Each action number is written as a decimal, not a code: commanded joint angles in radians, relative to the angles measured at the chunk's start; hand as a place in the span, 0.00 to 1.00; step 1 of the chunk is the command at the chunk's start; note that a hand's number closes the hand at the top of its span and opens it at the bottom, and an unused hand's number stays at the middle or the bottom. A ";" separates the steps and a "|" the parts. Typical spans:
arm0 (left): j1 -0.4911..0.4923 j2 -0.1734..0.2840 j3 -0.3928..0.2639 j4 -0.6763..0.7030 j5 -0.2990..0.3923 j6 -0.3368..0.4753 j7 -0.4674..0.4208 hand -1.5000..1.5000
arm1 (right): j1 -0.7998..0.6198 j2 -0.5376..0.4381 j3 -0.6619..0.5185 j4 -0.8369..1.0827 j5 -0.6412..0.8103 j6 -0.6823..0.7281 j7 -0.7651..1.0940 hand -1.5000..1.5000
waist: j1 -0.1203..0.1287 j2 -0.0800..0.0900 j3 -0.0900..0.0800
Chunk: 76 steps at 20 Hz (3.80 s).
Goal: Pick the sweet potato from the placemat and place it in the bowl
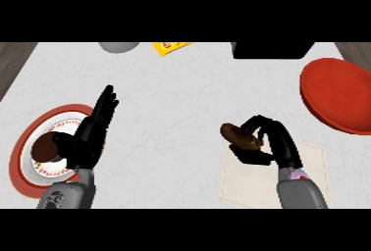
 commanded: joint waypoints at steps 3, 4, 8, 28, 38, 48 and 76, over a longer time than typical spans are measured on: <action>0.005 -0.015 -0.015 -0.020 -0.024 0.022 0.031 0.50 | -0.045 0.021 -0.017 -0.106 -0.149 -0.083 -0.061 1.00 | -0.003 -0.004 0.001; 0.015 -0.033 -0.036 -0.031 -0.039 0.037 0.040 0.50 | 0.021 0.021 0.069 -0.196 -0.103 -0.139 -0.030 1.00 | -0.007 -0.005 0.001; 0.013 0.013 0.027 -0.005 0.022 -0.025 -0.003 0.50 | 0.004 0.022 0.095 -0.354 0.007 -0.190 0.045 1.00 | -0.009 -0.006 0.000; -0.043 0.006 0.048 0.043 -0.005 -0.031 0.006 0.50 | -0.543 -0.203 -0.203 -0.360 0.147 0.081 0.601 1.00 | 0.000 0.000 0.000; -0.023 -0.032 0.017 0.027 -0.030 -0.006 -0.001 0.50 | -0.559 -0.413 -0.257 -0.012 0.246 0.067 0.447 1.00 | 0.008 0.006 0.000; -0.046 -0.022 0.026 0.049 -0.033 -0.029 -0.022 0.50 | -0.596 -0.509 -0.345 0.461 0.270 -0.155 0.169 1.00 | 0.015 0.006 0.001; -0.019 -0.009 0.055 0.019 -0.011 -0.054 -0.027 0.50 | -0.664 -0.634 -0.703 0.993 -0.131 -0.150 -0.447 0.00 | 0.018 0.006 0.002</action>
